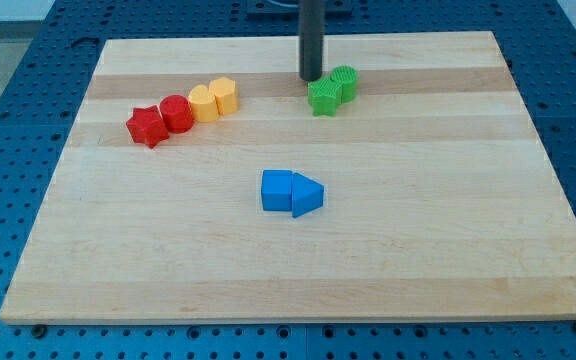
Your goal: Separate the red circle and the yellow heart
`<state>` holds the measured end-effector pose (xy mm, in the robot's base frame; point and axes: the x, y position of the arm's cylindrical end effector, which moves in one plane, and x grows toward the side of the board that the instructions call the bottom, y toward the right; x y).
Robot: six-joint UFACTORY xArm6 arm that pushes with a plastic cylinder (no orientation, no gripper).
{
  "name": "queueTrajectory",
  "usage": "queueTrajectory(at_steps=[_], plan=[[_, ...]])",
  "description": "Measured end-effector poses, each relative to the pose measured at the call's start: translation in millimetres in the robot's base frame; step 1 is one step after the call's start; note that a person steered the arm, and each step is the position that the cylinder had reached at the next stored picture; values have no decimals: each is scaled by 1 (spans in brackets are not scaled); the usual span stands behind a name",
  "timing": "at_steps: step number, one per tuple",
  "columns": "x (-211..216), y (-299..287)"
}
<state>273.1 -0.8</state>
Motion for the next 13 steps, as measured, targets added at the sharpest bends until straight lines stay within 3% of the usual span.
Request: queueTrajectory(at_steps=[1, 7, 10, 13], plan=[[-1, -37], [8, -65], [63, -69], [127, -141]])
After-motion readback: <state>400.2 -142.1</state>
